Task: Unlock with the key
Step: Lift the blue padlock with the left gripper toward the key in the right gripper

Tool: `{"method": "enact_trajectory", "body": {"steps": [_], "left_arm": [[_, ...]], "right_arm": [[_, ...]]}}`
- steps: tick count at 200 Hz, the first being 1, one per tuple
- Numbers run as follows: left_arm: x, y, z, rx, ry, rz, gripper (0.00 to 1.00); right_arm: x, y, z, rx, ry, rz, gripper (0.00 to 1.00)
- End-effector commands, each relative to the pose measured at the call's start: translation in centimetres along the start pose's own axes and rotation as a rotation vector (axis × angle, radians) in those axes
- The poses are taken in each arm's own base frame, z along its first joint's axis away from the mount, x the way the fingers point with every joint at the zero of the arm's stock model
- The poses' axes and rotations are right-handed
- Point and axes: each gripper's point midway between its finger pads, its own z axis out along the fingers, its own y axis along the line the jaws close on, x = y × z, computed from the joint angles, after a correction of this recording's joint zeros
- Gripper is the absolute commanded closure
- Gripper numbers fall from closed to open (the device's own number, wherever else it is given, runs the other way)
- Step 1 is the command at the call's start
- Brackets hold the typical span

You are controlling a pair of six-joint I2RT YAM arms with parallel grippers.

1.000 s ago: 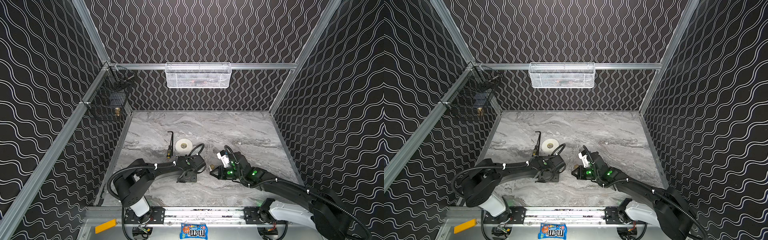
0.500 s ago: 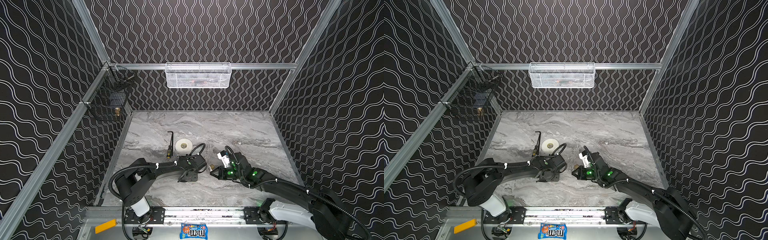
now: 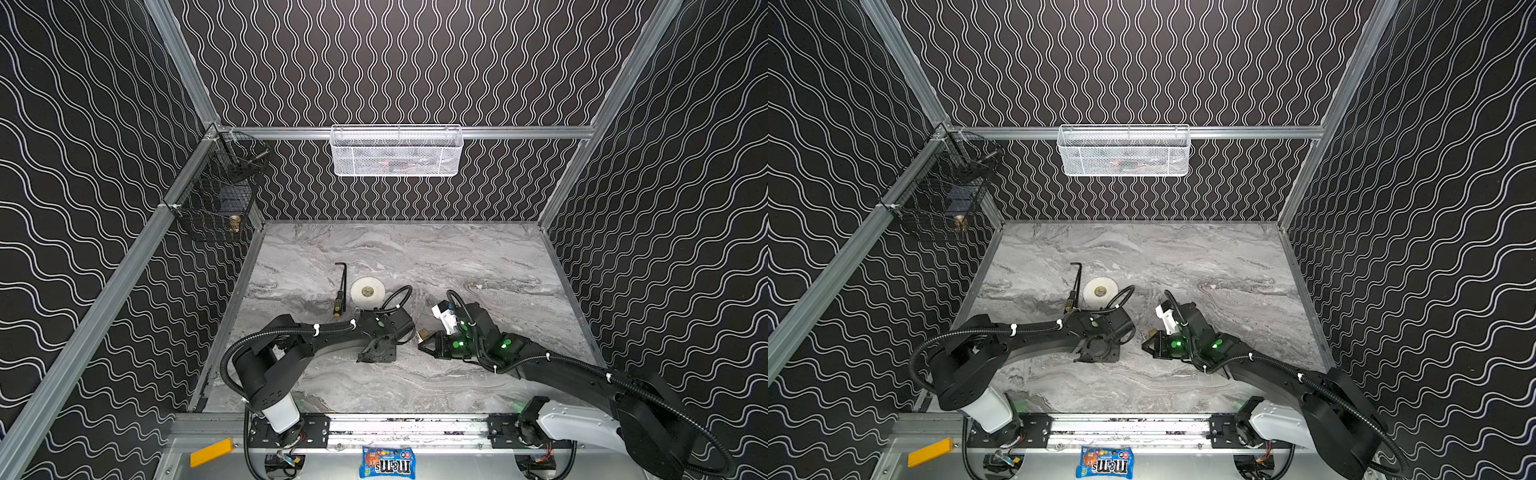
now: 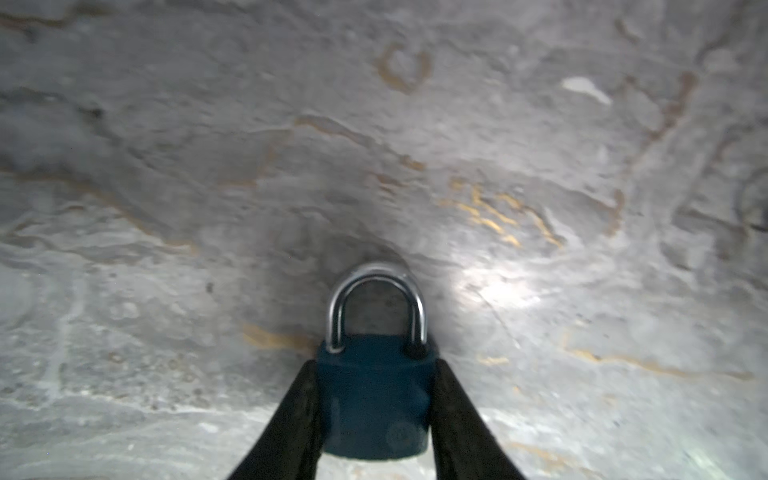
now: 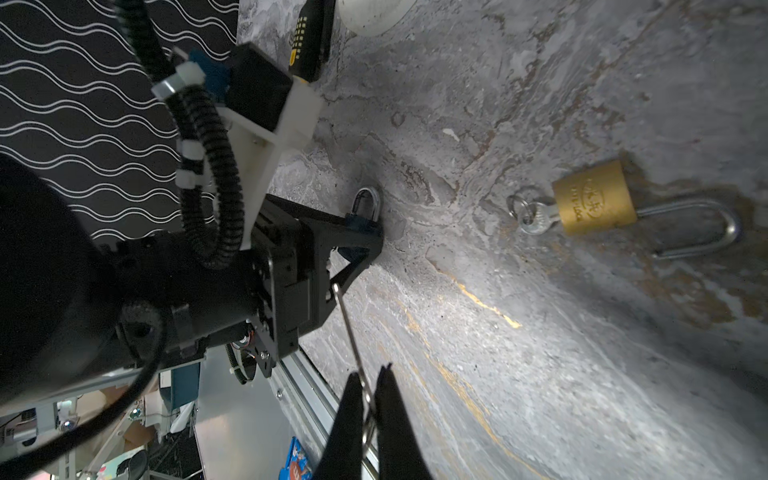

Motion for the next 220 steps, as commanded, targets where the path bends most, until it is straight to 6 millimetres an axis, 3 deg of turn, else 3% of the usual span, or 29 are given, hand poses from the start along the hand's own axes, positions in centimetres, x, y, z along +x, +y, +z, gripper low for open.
{"method": "enact_trajectory", "body": {"steps": [1,73,133,176,220], "left_arm": [[-1.0,-0.4,-1.3,0.017,-0.035,-0.030,0.73],[-5.2,-1.4,-6.9,0.140,-0.228,-0.247,0.90],[-7.2,0.2,-11.1,0.207,-0.382,-0.387,0.96],[-7.6,1.3,-12.7,0.203,-0.428,-0.409,0.96],[-7.6,1.1,-13.6,0.255,-0.436,-0.424,0.95]], "right_arm": [[0.4,0.4,-0.1,0.008,0.048,-0.045,1.00],[1.3,0.1,-0.8,-0.004,0.038,0.035,1.00],[1.4,0.4,0.2,-0.047,-0.037,0.067,1.00],[0.6,2.5,1.1,-0.076,-0.059,0.033,1.00],[0.2,6.7,2.3,-0.166,-0.069,-0.037,1.00]]}}
